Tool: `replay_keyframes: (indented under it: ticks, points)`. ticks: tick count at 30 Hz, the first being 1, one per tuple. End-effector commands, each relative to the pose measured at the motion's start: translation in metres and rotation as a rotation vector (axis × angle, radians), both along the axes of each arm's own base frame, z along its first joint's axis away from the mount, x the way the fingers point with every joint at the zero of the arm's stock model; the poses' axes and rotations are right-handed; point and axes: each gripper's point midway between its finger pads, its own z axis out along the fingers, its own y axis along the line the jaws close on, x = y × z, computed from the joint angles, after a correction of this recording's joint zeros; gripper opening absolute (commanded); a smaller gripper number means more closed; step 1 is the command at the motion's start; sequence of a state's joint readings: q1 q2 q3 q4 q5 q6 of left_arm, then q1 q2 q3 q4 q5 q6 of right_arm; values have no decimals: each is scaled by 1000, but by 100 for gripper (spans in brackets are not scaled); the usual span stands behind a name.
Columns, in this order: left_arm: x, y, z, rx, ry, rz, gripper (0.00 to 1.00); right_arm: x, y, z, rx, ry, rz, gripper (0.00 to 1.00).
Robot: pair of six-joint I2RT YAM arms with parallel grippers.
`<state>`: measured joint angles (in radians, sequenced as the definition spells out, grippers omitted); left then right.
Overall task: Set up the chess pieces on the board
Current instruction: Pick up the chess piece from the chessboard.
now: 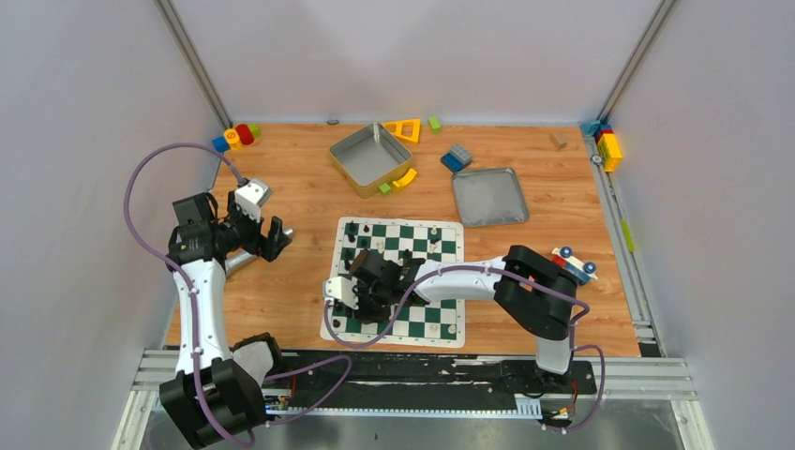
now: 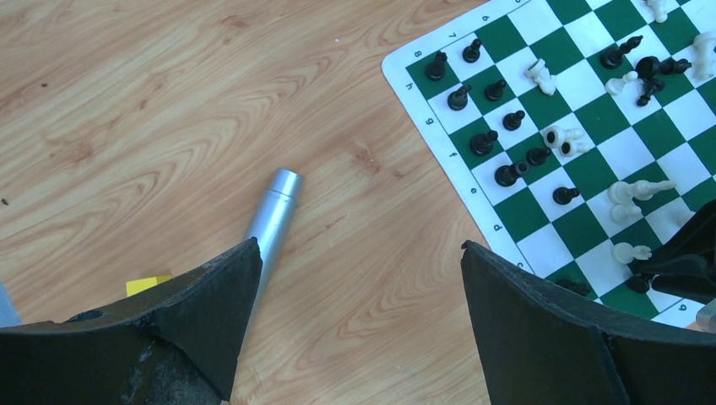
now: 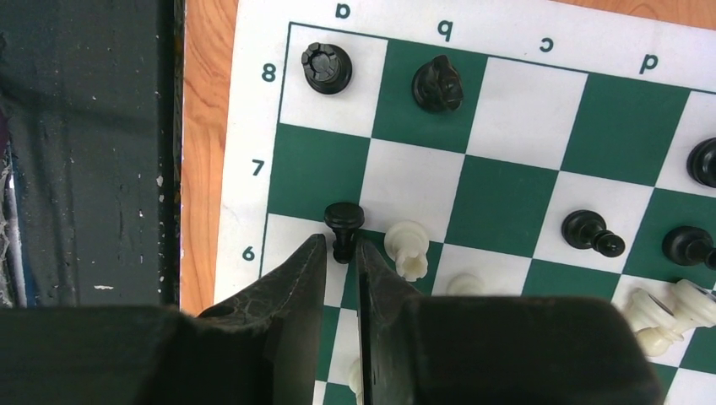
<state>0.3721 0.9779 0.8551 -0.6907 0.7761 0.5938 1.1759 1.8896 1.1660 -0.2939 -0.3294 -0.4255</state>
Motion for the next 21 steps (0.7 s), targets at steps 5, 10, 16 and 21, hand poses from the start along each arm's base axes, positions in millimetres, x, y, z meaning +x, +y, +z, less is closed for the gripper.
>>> replay_keyframes:
  ticks: [5,10,16,21]
  points:
    - [1,1,5,18,-43,-19,95,4,15,3,26,-55,17,20]
    - [0,0,5,17,-44,-25,95,5,15,1,17,-69,12,17]
    - [-1,-1,6,18,-45,-32,95,5,15,2,10,-86,6,5]
    - [-2,-2,5,20,-44,-41,95,6,15,11,20,-95,0,0]
